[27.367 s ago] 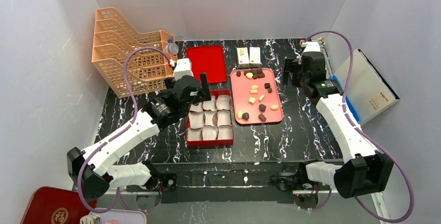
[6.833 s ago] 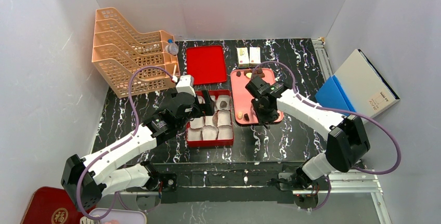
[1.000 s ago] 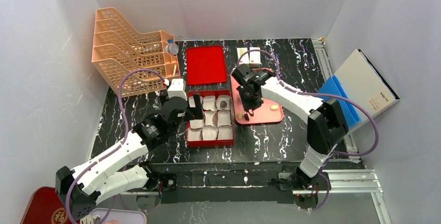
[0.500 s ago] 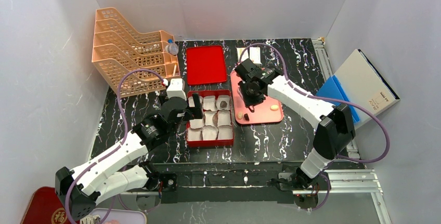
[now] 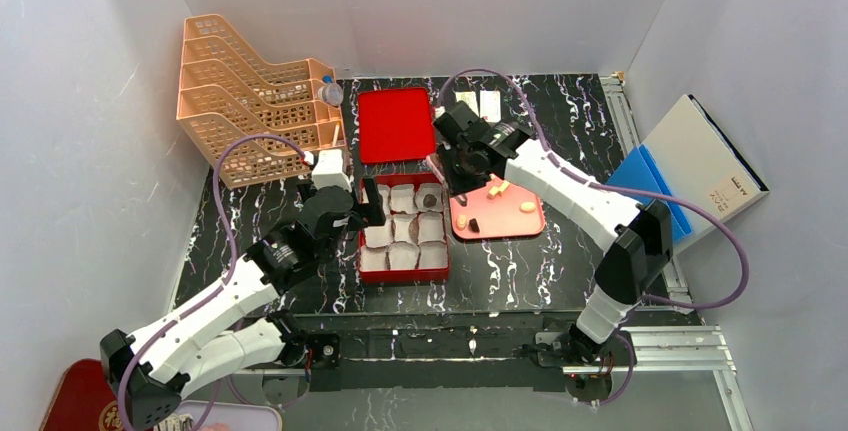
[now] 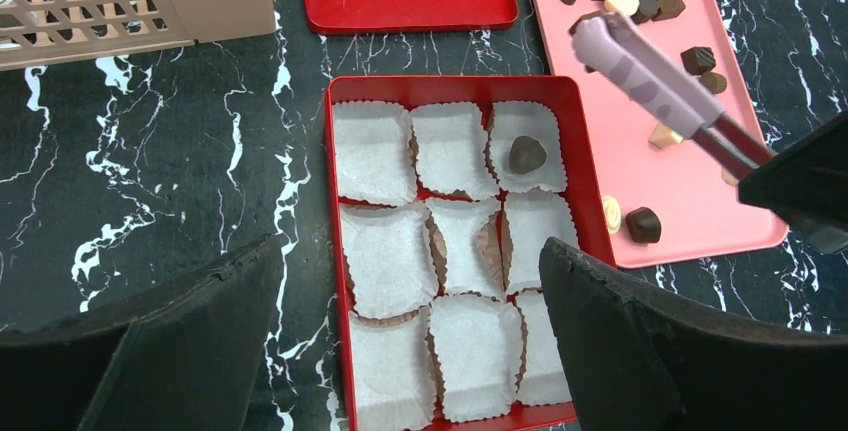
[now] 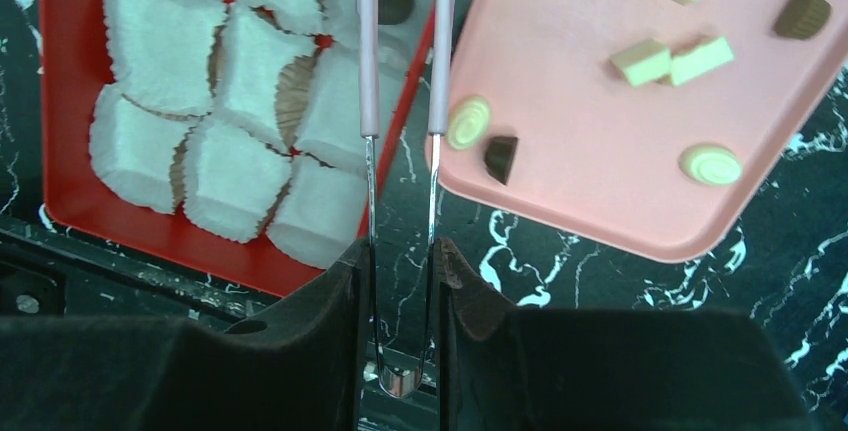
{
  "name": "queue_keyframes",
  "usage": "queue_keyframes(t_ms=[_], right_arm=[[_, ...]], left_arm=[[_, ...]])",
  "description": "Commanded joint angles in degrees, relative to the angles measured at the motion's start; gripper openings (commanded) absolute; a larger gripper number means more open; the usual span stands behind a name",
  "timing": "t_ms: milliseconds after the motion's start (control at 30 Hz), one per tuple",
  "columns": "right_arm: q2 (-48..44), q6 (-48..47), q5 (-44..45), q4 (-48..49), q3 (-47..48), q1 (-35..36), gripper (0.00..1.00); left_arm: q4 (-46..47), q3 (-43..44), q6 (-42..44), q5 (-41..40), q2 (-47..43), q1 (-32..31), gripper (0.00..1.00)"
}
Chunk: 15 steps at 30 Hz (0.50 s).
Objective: Pack the chocolate
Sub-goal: Place the fake chocolate in the packing box.
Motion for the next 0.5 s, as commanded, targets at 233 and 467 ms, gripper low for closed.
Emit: queue_keyframes(t_ms=[233,467], right_arm=[[7.01,-1.26,-0.92,-0.29,7.76,4.9,0.01],[8.87,-1.42,-1.92,0.27,8.84,5.78,0.01]], left_arm=[[-2.15,2.2,0.39,-2.56,-1.95,-0.13,0.98],[-2.63,1.97,0.38,-2.63,-2.42,-0.16,0.99]])
